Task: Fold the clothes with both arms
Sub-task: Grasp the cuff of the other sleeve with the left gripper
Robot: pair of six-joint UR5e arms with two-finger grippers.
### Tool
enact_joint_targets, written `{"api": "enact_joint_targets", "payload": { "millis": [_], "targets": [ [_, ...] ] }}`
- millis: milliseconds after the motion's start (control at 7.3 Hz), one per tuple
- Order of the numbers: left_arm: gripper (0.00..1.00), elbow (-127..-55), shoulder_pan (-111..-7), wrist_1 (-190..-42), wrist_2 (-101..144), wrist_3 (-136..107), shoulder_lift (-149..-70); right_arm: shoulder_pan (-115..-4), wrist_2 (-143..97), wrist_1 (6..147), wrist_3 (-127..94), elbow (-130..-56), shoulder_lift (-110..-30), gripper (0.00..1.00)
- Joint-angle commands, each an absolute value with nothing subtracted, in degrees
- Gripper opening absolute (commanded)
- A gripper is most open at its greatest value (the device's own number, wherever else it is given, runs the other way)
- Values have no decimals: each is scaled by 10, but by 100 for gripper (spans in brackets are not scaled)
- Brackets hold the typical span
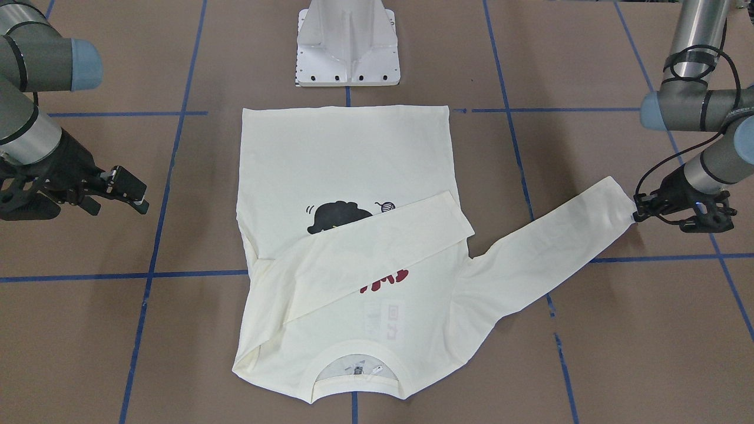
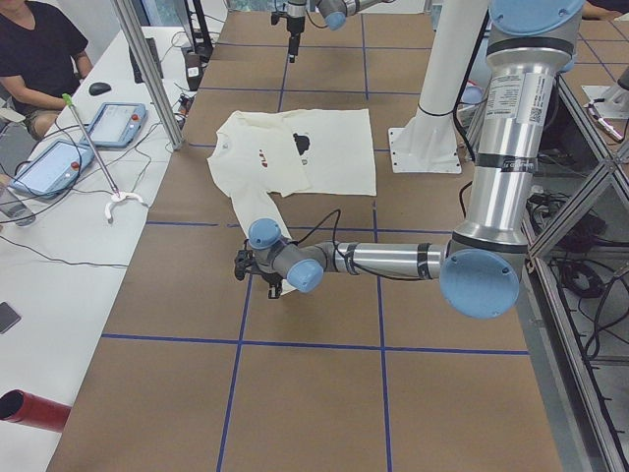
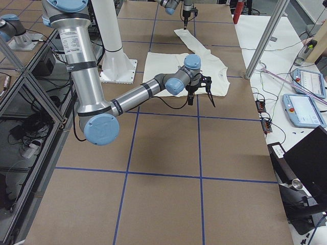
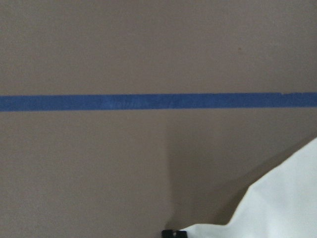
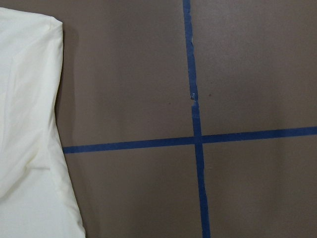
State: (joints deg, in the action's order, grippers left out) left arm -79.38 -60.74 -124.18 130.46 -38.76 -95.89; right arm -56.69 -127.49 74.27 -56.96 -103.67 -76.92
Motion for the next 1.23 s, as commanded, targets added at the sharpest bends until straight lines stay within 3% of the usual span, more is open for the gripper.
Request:
{"api": "enact_joint_targets", "payload": {
  "millis": [0, 274, 548, 822, 1096],
  "targets": [
    [0, -835, -608, -1238, 1333, -388, -946, -567, -1275, 743, -570, -1036, -770, 99],
    [0, -921, -608, -1236, 1403, -403, -926, -572, -1276, 743, -566, -1038, -771, 99],
    [0, -997, -603, -1236, 1446, -541, -972, -583, -1274, 742, -564, -1038, -782, 99],
    [0, -961, -520, -1236, 1439, -739, -1143, -600, -1274, 730, -549, -1041, -808, 99],
    [0, -852, -473, -1241, 1364, -853, -1325, -616, -1282, 701, -531, -1051, -853, 99]
  ]
}}
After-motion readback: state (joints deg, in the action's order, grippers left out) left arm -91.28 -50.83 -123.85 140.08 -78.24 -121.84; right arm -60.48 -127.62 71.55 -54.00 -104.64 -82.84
